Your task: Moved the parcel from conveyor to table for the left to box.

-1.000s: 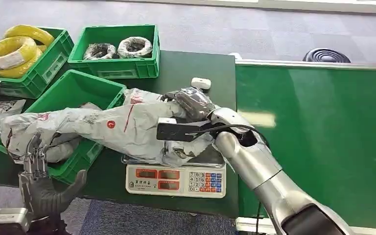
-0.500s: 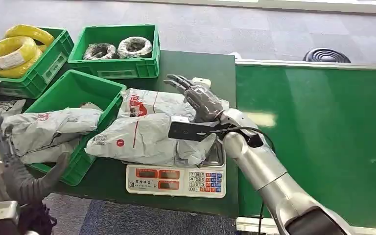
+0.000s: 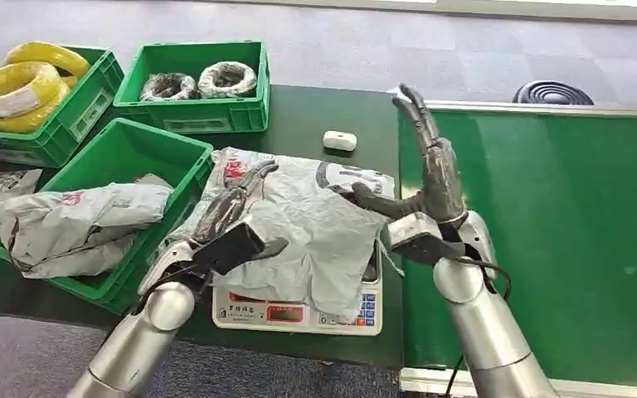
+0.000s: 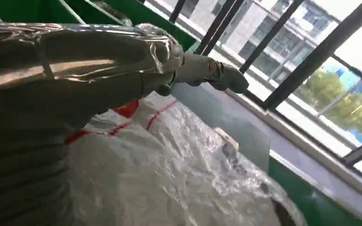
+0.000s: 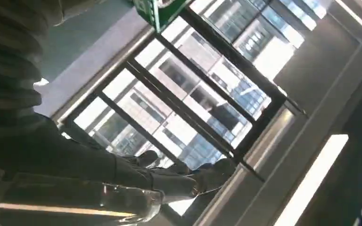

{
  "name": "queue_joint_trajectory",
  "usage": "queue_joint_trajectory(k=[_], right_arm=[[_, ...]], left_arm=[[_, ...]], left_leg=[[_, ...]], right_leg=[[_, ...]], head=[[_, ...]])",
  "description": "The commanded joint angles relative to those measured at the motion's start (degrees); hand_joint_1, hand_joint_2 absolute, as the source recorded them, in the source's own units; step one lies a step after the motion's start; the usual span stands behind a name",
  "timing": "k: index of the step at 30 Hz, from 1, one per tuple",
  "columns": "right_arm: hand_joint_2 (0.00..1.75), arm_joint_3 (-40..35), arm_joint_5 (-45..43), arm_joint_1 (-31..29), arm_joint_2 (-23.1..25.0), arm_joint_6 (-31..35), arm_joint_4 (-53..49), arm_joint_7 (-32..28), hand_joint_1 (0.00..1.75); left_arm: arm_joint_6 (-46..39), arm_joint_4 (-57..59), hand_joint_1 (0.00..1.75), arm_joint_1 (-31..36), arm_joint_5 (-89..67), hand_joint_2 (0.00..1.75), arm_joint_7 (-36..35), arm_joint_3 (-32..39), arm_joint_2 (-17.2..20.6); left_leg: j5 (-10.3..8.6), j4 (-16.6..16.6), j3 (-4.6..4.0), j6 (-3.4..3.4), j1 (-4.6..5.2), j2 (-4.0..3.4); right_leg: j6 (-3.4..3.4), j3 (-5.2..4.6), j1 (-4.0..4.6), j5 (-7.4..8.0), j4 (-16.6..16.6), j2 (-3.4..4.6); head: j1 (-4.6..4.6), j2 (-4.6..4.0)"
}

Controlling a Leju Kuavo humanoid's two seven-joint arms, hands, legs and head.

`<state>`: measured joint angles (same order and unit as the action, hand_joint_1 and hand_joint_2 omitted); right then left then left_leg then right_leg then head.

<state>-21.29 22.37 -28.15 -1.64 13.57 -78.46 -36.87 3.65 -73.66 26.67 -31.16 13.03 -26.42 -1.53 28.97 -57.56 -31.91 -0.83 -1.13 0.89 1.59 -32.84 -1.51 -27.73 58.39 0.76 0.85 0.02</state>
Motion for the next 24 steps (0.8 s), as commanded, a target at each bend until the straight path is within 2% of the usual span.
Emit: queue_joint_trajectory(k=[1,4,5,6,7,8,10,13,16,19,23,24], right_arm=[[1.75,2.92,-5.73,3.16,-2.83,3.44,-11.44,0.87,0.0],[1.75,2.6,-5.61,3.5,-2.92,3.67,-11.4,0.87,0.0],[1.75,2.77,-5.58,3.71,-2.73,4.21,-11.45,0.88,0.0],[1.75,3.02,-5.53,4.13,-2.44,4.6,-11.96,0.88,0.0],[1.75,3.41,-5.52,4.64,-2.06,4.84,-12.87,0.9,0.0],[1.75,3.97,-5.5,5.15,-1.58,4.89,-13.98,0.88,0.0],[1.75,4.76,-4.57,6.14,-0.94,5.23,-16.17,1.27,0.0],[1.75,5.46,-3.32,7.31,-0.49,4.83,-18.04,2.06,0.0],[1.75,5.72,-2.78,9.02,-0.19,5.02,-17.59,1.85,0.0],[1.75,5.58,-2.78,11.0,-0.14,5.56,-16.62,0.07,0.0],[1.75,5.58,-2.32,12.48,0.03,6.4,-16.66,-0.45,0.0],[1.75,5.63,-1.91,13.2,0.05,6.83,-16.84,-0.53,0.0]], left_arm=[[0.54,35.44,0.0,16.29,-0.88,1.75,1.19,-13.6,-7.31],[0.58,35.97,0.0,16.32,-0.79,1.75,1.18,-14.01,-7.48],[0.48,36.08,1.4,16.46,-0.98,1.75,1.14,-14.47,-7.41],[0.44,36.39,1.59,16.61,-1.46,1.75,0.84,-15.05,-7.47],[0.65,36.97,1.52,16.89,-1.81,1.75,0.29,-15.41,-7.66],[0.88,37.63,1.73,17.29,-2.34,1.75,-0.33,-15.93,-7.72],[0.01,38.34,1.75,17.94,-2.85,1.75,-1.44,-15.62,-7.78],[-3.87,35.19,1.75,17.98,-1.33,1.75,-1.28,-11.63,-7.25],[-9.45,18.9,1.75,15.07,2.02,1.75,-1.4,-4.41,-4.48],[-12.44,4.84,1.75,13.31,2.55,1.75,-3.01,-0.52,-2.07],[-15.77,-1.45,1.75,13.62,1.34,1.75,-3.91,2.12,-1.26],[-20.86,-2.28,1.75,14.57,-2.72,1.75,-4.39,2.97,-1.27]], left_leg=[[-0.1,0.01,-0.08,0.09,0.03,0.31],[-0.09,0.09,0.02,0.09,0.03,-0.09],[-0.06,0.05,0.01,0.06,0.01,-0.12],[-0.05,0.04,0.0,0.04,0.01,-0.11],[-0.09,0.1,0.03,0.06,0.02,-0.09],[-0.06,0.07,0.01,0.04,0.0,-0.09],[-0.07,0.07,-0.01,0.04,0.01,-0.08],[-0.08,0.09,-0.02,0.05,0.01,-0.15],[-0.05,0.06,-0.07,0.05,-0.01,-0.29],[-0.02,0.01,-0.13,0.03,-0.04,-0.36],[0.0,0.05,-0.1,0.03,-0.03,-0.37],[0.0,0.04,-0.11,0.03,-0.01,-0.36]], right_leg=[[-0.06,0.1,0.0,0.01,-0.04,-0.39],[-0.1,0.13,0.01,0.06,-0.09,-0.13],[-0.09,0.11,0.03,0.05,-0.06,-0.06],[-0.08,0.08,0.01,0.04,-0.03,-0.04],[-0.13,0.11,0.02,0.06,-0.08,-0.1],[-0.11,0.08,0.03,0.05,-0.05,-0.07],[-0.12,0.06,0.03,0.05,-0.04,-0.08],[-0.13,0.02,0.03,0.08,-0.04,-0.01],[-0.12,-0.05,0.04,0.1,-0.01,0.12],[-0.12,-0.11,0.07,0.09,0.03,0.19],[-0.13,-0.09,0.06,0.07,0.03,0.22],[-0.12,-0.1,0.05,0.06,0.05,0.21]], head=[[0.02,0.0],[0.0,0.0],[0.0,0.0],[0.0,0.0],[0.0,0.0],[0.0,0.0],[0.02,0.0],[0.0,0.0],[0.0,0.0],[0.0,0.0],[0.02,0.0],[0.0,0.0]])
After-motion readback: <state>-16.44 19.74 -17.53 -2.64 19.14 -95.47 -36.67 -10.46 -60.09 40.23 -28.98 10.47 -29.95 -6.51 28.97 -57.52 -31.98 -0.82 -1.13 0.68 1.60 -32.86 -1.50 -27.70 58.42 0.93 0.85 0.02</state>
